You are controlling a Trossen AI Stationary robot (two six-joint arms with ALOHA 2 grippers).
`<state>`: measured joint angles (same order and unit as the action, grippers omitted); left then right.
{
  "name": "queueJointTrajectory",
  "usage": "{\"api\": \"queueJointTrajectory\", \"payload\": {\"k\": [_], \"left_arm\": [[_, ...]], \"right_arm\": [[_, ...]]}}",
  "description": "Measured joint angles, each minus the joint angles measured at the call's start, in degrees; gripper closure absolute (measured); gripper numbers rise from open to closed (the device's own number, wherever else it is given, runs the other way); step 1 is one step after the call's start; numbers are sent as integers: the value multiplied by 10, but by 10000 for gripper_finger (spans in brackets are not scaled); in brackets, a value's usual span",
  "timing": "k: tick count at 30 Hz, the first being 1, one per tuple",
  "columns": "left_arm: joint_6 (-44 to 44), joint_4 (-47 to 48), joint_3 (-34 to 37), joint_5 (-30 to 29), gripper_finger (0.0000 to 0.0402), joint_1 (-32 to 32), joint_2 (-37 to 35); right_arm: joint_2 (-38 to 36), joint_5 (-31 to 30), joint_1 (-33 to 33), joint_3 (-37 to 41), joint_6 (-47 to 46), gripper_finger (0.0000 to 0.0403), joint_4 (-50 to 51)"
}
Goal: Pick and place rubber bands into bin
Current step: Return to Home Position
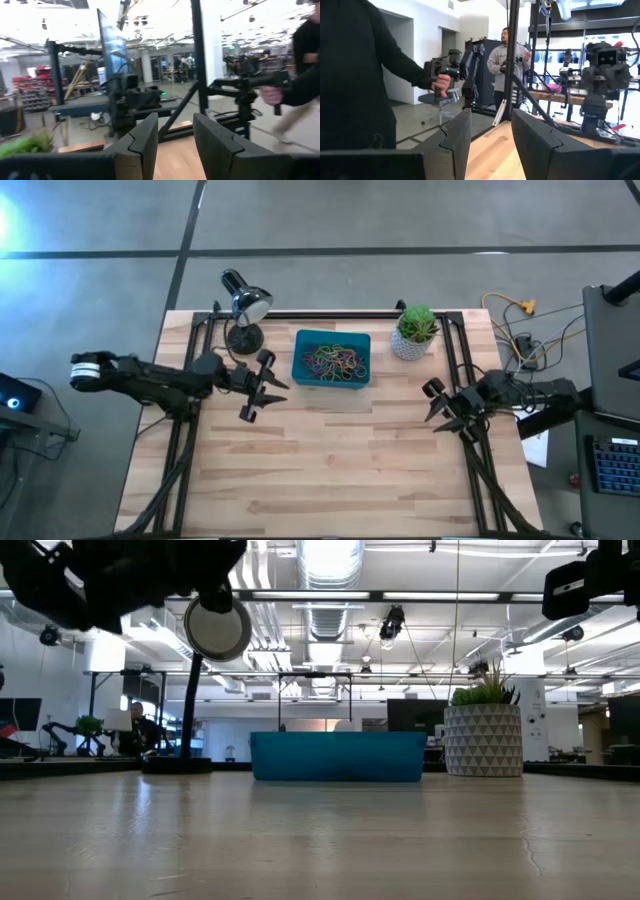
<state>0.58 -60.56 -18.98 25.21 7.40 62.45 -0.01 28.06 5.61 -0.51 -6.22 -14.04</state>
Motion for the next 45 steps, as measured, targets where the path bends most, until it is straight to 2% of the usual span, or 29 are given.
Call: {"api": "queueJointTrajectory", "payload": {"k": [5,11,20,31,45], "left_arm": [[-11,-122,47,-7,292,25,24],[-31,-138,127,-71,292,-2,-82],[-29,38,140,-108,292,-73,-223],[-2,59,185,-110,292,-82,-315],[-6,233,185,-110,292,-82,-466]], "right_arm": [[0,33,-13,0,-32,275,-3],[0,47,-18,0,-44,283,-2],[0,39,-65,0,-41,279,-2],[0,39,-88,0,-44,278,-3],[0,40,-88,0,-58,284,-3]]}}
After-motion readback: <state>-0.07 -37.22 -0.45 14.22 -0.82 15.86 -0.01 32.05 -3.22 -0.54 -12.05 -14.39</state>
